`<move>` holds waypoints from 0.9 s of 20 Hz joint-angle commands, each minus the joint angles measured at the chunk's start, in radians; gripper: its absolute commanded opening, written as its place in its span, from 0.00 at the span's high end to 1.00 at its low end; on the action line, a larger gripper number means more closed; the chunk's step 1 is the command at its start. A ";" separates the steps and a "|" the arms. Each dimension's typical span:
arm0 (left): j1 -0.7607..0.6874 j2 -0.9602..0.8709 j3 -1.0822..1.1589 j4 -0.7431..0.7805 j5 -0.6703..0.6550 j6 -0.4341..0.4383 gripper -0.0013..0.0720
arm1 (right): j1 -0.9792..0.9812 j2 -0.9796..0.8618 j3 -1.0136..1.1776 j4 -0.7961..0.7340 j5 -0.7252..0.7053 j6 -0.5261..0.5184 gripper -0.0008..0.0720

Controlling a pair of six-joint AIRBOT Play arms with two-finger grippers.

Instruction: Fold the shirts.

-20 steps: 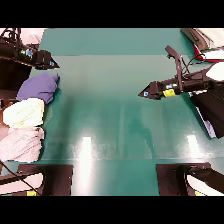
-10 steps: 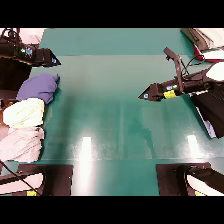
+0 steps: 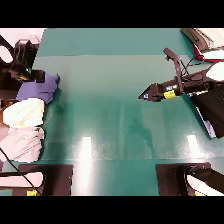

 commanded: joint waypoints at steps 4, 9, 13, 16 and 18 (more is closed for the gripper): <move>0.045 -0.123 -0.037 0.015 0.089 -0.004 0.24 | 0.001 0.000 0.000 0.000 -0.033 0.000 0.96; 0.045 -0.127 -0.021 0.007 0.070 -0.012 0.96 | 0.001 0.000 0.000 0.000 -0.035 0.000 0.96; 0.045 -0.100 0.119 -0.092 -0.028 0.022 0.95 | 0.000 0.000 0.024 0.000 -0.038 0.000 0.96; 0.039 0.007 0.275 -0.270 -0.056 0.111 0.95 | -0.014 0.000 0.139 0.000 -0.048 0.000 0.96; 0.018 0.093 0.397 -0.418 -0.126 0.182 0.95 | -0.039 0.000 0.230 0.000 -0.052 0.000 0.96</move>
